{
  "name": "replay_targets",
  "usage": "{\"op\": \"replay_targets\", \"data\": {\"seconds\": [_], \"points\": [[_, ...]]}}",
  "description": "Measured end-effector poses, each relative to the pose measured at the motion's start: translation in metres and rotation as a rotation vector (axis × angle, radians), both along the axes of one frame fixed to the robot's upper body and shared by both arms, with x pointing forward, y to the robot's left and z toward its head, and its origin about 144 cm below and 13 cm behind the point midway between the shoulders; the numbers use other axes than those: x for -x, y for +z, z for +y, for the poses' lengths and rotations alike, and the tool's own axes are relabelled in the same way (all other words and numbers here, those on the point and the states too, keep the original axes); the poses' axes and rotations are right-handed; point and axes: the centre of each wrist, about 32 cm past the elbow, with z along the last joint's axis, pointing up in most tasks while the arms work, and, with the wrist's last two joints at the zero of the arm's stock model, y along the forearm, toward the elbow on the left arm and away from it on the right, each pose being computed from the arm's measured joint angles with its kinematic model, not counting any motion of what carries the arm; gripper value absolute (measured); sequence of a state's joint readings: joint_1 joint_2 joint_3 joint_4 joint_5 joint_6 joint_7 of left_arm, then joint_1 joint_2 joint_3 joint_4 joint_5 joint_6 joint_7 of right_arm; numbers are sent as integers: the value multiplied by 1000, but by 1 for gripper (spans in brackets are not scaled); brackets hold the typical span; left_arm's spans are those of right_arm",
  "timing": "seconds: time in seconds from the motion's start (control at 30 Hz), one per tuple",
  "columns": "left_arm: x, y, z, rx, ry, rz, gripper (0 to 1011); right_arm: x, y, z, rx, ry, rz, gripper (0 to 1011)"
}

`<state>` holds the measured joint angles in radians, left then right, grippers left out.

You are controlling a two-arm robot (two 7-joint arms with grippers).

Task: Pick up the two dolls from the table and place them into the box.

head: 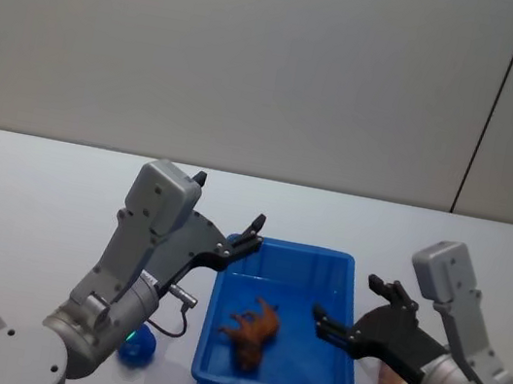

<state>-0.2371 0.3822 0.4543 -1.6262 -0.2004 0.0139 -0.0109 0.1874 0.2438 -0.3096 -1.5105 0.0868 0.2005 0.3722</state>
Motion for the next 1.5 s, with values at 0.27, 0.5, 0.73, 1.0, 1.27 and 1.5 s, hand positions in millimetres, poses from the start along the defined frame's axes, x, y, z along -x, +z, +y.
{"op": "replay_targets", "data": {"seconds": [0.27, 0.5, 0.73, 1.0, 1.27, 1.5], "points": [[0, 0, 0, 0, 0, 0, 1001, 10, -5, -17, 3, -47, 18, 1001], [0, 0, 0, 0, 0, 0, 1001, 19, -10, -32, 11, -88, 35, 1001], [0, 0, 0, 0, 0, 0, 1001, 23, -13, -45, 23, -123, 70, 1001], [0, 0, 0, 0, 0, 0, 1002, 20, -18, -50, 37, -149, 113, 1001], [0, 0, 0, 0, 0, 0, 1001, 15, -23, -49, 48, -159, 151, 1001], [0, 0, 0, 0, 0, 0, 1001, 11, -29, -46, 61, -164, 192, 1001]]}}
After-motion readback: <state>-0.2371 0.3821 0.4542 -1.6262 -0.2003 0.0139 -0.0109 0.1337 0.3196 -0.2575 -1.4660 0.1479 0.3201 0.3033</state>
